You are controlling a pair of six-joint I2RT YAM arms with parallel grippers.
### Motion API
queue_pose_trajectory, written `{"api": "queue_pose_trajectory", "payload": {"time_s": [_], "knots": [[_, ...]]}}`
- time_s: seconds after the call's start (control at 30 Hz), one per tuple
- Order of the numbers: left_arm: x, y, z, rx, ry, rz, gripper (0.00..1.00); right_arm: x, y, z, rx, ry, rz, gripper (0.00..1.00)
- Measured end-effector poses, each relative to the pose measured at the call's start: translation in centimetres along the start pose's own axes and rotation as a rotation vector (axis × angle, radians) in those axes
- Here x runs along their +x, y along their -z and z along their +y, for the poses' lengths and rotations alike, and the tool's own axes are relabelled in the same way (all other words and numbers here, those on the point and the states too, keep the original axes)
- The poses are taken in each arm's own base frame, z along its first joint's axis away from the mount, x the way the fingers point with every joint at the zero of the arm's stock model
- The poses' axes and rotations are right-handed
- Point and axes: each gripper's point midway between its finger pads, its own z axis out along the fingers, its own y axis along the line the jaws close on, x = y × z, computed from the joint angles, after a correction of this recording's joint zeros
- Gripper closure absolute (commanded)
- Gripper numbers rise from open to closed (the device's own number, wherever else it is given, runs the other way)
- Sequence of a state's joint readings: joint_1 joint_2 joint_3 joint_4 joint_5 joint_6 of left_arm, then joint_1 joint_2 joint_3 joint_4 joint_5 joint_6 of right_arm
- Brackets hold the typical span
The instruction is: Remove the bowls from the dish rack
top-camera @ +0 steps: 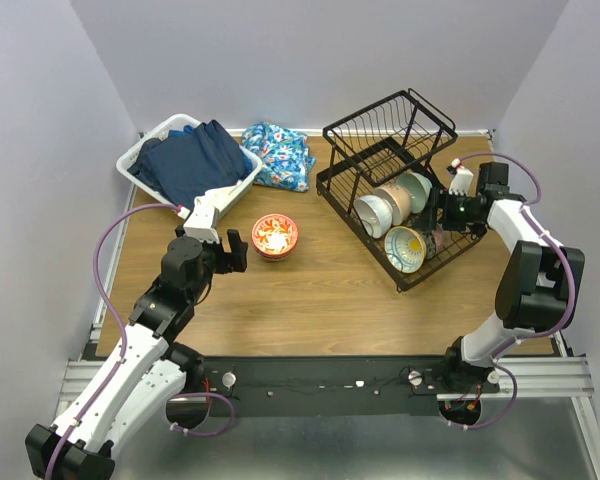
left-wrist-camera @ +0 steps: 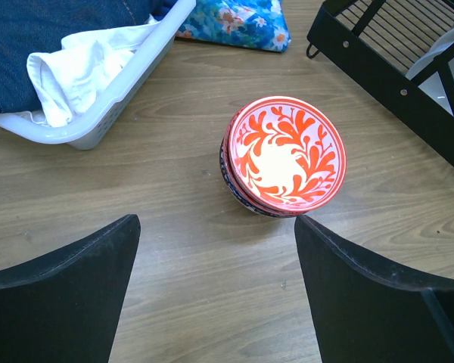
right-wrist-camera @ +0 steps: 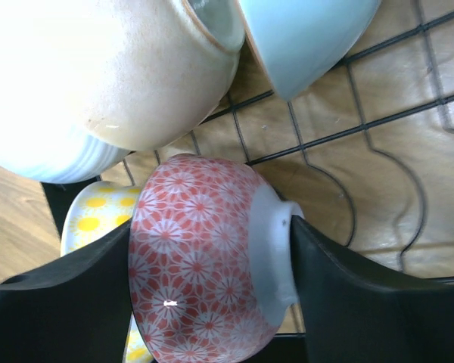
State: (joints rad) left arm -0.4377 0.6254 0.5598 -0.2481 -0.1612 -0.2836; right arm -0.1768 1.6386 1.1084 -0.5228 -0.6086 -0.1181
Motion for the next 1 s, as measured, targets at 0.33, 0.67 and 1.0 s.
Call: {"api": "queue_pose_trajectory", "payload": {"time_s": [0.33,0.67,1.0], "knots": [[0.1,-0.1,0.0,0.002,-0.001,0.006,0.08,-0.2,1.3,0.0,0.045,0.017,-0.020,0.58],[0.3,-0.2,-0.2,0.013,-0.002,0.016,0.08,-1.0,3.6,0.2,0.133,0.012,-0.078,0.72],[0.4,-0.2,-0.3,0.013,-0.002,0.020,0.08,-3.4,6.6,2.2,0.167,0.011,-0.210,0.73]]}}
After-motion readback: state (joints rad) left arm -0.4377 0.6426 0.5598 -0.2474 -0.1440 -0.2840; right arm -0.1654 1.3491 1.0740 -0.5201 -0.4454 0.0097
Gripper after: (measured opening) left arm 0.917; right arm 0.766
